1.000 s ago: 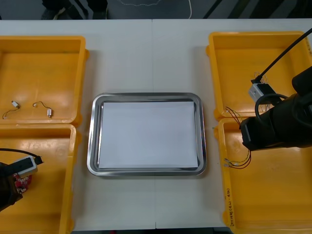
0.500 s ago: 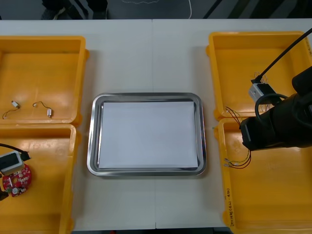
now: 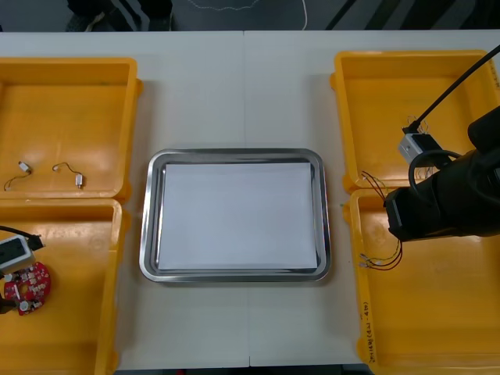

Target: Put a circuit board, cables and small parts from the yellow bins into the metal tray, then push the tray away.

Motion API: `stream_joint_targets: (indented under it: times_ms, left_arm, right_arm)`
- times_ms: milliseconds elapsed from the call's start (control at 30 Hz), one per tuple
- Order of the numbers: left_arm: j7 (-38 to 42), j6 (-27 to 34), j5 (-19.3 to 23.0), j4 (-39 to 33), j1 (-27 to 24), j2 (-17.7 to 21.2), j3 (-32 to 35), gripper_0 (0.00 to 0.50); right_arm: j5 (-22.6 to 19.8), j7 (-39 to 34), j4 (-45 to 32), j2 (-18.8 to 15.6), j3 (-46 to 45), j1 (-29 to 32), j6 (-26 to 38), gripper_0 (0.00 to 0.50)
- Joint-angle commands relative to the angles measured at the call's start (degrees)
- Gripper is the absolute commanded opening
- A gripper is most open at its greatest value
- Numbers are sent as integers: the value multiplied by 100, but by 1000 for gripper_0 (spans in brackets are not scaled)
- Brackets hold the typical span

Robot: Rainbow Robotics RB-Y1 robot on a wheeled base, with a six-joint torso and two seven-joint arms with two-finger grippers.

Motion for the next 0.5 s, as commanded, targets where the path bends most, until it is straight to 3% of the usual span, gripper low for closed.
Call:
stream_joint_targets:
  times_ms: [33, 500]
  left_arm:
    - [-553, -261, 178, 337, 155, 328, 143, 500]
    - [-553, -1008, 258, 645, 498, 407, 20, 500]
  right_arm:
    - [60, 120, -169, -129, 82, -146, 26, 0]
    - [60, 103, -169, -129, 82, -154, 26, 0]
